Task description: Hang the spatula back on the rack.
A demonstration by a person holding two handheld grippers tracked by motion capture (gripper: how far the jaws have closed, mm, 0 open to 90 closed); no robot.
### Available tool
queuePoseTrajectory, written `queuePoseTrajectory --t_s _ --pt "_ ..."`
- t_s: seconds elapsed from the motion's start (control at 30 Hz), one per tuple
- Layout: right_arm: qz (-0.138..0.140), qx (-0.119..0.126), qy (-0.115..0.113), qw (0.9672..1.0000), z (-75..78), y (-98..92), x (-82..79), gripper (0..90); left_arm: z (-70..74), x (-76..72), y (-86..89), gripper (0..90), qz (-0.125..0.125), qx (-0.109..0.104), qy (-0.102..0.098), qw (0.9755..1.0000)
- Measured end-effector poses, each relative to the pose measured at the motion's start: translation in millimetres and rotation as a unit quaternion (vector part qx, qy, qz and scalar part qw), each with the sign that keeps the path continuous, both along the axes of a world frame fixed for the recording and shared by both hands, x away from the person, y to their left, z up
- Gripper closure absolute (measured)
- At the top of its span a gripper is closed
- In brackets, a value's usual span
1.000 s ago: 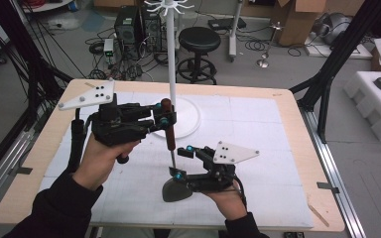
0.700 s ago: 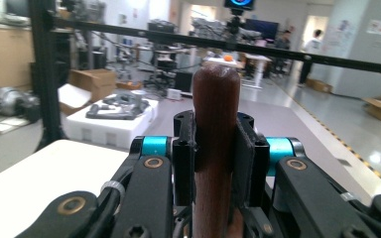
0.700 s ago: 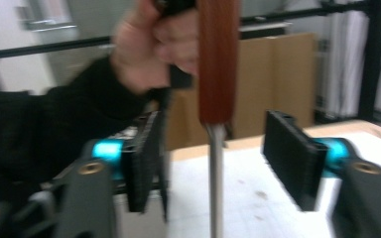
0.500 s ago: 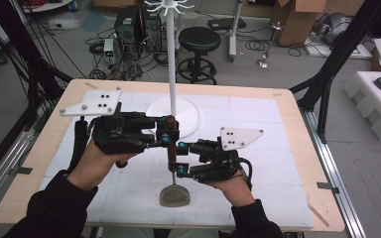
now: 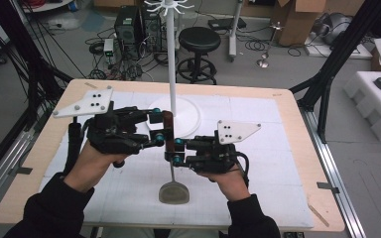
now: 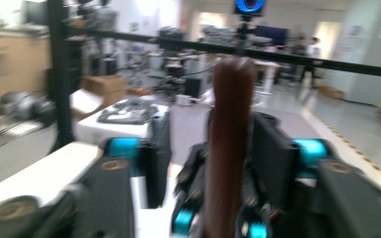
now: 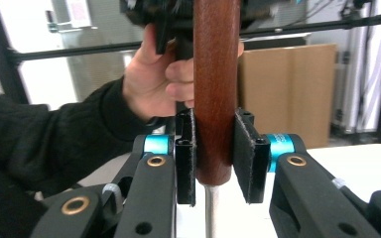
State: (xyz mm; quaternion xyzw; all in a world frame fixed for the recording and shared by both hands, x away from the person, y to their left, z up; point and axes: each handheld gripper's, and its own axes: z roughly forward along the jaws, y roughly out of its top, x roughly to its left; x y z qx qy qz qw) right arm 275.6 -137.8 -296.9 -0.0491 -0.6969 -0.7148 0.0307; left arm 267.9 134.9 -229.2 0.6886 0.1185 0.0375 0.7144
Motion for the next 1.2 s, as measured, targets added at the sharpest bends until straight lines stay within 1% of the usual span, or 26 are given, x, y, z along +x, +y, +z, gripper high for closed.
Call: queuePoseTrajectory --t_s 0.03,0.1,0.13,0.2,0.23,0.27,0.3,0.37,0.4,0.43,0.47,0.5,0.53,0.57,0.6,0.63,0.67,0.7,0.73,0.77,0.83,0.9,0.97,1.07,1.2 --pt "-0.005 0.000 0.001 1.0000 0.4 -0.1 1.1 73.5 -2.2 -0.1 4.4 46.2 0.008 0.000 0.000 1.0000" --pt "-0.013 0.002 0.005 0.9999 1.6 -0.5 3.3 73.5 -10.0 -1.3 19.4 42.1 0.035 -0.008 -0.002 0.9994" --pt "-0.018 0.001 0.009 0.9998 2.1 -0.7 4.1 73.5 -13.2 -1.7 25.1 41.5 0.043 -0.008 -0.006 0.9990" --pt "-0.025 -0.003 0.006 0.9997 3.1 -0.2 7.3 73.5 -23.6 -2.2 40.1 41.2 0.064 -0.012 -0.003 0.9978" --pt "-0.028 -0.004 0.007 0.9996 3.5 0.2 9.3 73.5 -31.5 -2.0 50.0 40.9 0.080 -0.014 0.000 0.9967" --pt "-0.029 -0.007 0.011 0.9995 4.3 0.7 11.8 73.5 -35.0 -2.0 53.6 40.6 0.085 -0.016 0.003 0.9963" --pt "-0.031 -0.010 0.011 0.9994 4.8 0.7 12.8 73.5 -46.0 -1.2 64.9 40.1 0.098 -0.019 0.008 0.9950" --pt "-0.036 -0.009 0.010 0.9993 7.9 3.2 18.4 73.5 -60.1 -0.7 76.7 37.7 0.112 -0.023 0.009 0.9934" --pt "-0.039 -0.011 0.014 0.9991 10.0 3.9 20.3 73.4 -68.1 -0.4 82.9 35.6 0.122 -0.019 0.008 0.9923" --pt "-0.040 -0.011 0.009 0.9991 12.0 5.3 23.6 73.4 -77.7 -0.1 89.8 34.3 0.137 -0.014 0.013 0.9904" --pt "-0.047 -0.006 0.007 0.9989 13.5 6.2 27.0 73.4 -85.2 0.2 95.0 32.6 0.147 -0.010 0.016 0.9890" --pt "-0.052 0.002 0.008 0.9986 13.2 6.3 30.5 73.4 -92.1 0.3 99.7 30.1 0.159 -0.004 0.019 0.9871" --pt "-0.056 0.005 0.014 0.9983 11.9 5.8 35.0 73.5 -96.9 0.2 102.7 28.3 0.168 0.002 0.021 0.9855" --pt "-0.061 0.004 0.021 0.9979 10.5 5.0 38.6 73.4 -104.3 0.1 107.2 25.4 0.180 0.015 0.022 0.9832" --pt "-0.069 0.002 0.029 0.9972 8.6 3.7 45.0 73.5 -109.7 -0.3 110.4 22.6 0.190 0.027 0.019 0.9811" --pt "-0.076 -0.006 0.032 0.9966 9.1 3.3 49.2 73.5 -114.9 -0.8 113.4 20.9 0.199 0.038 0.015 0.9791" --pt "-0.083 -0.008 0.029 0.9961 10.5 3.6 53.1 73.5 -118.7 -1.3 115.6 20.0 0.204 0.042 0.015 0.9779" --pt "-0.087 -0.012 0.024 0.9958 12.4 4.2 55.5 73.4 -124.4 -1.9 119.2 19.8 0.211 0.047 0.017 0.9762" --pt "-0.090 -0.023 0.021 0.9954 17.3 5.6 59.3 73.4 -128.9 -2.2 122.4 19.8 0.216 0.045 0.020 0.9752" --pt "-0.092 -0.025 0.016 0.9953 21.2 7.4 63.0 73.4 -132.9 -2.4 125.4 19.9 0.219 0.043 0.025 0.9744" --pt "-0.095 -0.032 0.013 0.9949 30.0 10.9 70.6 73.4 -140.2 -3.1 130.5 20.2 0.224 0.035 0.030 0.9734" --pt "-0.099 -0.036 0.007 0.9944 39.1 15.0 78.3 73.4 -145.7 -3.9 133.6 20.6 0.229 0.035 0.032 0.9722" --pt "-0.100 -0.041 0.000 0.9941 48.0 19.1 85.6 73.4 -151.0 -5.1 136.4 21.2 0.234 0.039 0.027 0.9710" --pt "-0.107 -0.050 -0.006 0.9930 58.3 24.9 97.3 73.4 -158.0 -6.0 138.6 21.7 0.243 0.033 0.024 0.9690" --pt "-0.116 -0.056 -0.006 0.9917 67.1 30.1 113.4 73.4 -164.7 -6.1 140.6 21.6 0.252 0.043 0.020 0.9665"
